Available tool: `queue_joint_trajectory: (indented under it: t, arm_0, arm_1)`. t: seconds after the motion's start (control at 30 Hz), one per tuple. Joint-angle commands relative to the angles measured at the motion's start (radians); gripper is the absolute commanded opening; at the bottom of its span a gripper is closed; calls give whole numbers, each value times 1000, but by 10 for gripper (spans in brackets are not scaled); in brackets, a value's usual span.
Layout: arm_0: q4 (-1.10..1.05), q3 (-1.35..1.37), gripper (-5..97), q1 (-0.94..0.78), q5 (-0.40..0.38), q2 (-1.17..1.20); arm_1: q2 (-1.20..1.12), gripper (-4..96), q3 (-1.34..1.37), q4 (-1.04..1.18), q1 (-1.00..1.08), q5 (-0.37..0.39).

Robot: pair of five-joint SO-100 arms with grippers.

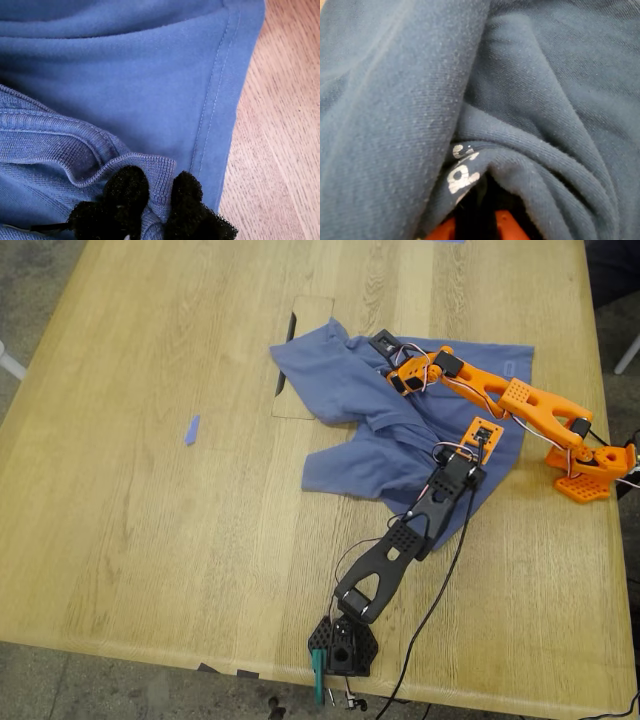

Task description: Fold a T-shirt

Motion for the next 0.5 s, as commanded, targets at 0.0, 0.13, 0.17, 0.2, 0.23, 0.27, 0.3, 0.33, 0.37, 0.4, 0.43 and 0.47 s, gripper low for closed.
queue_joint_trajectory:
  t: [0.0,0.13,0.17,0.2,0.23,0.27,0.3,0.33,0.37,0.4,0.43,0.47]
  arm_0:
    - [17,5,0,175,-17,43]
    - [-18,58,0,218,-28,43]
    - [-38,78,0,227,-32,43]
    - [-54,98,0,236,-34,43]
    - [-67,115,0,245,-35,43]
    - [-80,132,0,256,-37,41]
    - [-94,147,0,268,-38,40]
    - [-103,152,0,281,-43,31]
    - [-107,152,0,291,-46,20]
    - [-112,152,0,299,-49,8]
    - [-120,152,0,307,-49,0]
    - [-123,152,0,310,-49,-6]
  arm_1:
    - [25,-1,-9,8,43,12]
    - [23,-1,-9,17,41,17]
    - [23,-1,-9,18,41,17]
    - [23,-1,-9,20,41,17]
    - [23,-1,-9,25,41,17]
    - [23,-1,-9,29,43,17]
    - [26,-1,-9,32,43,17]
    - [28,-1,-9,37,44,17]
    - [31,-1,-9,40,44,17]
    - [32,-1,-9,41,46,17]
    - [34,-1,-9,43,46,17]
    - [35,-1,-9,44,48,17]
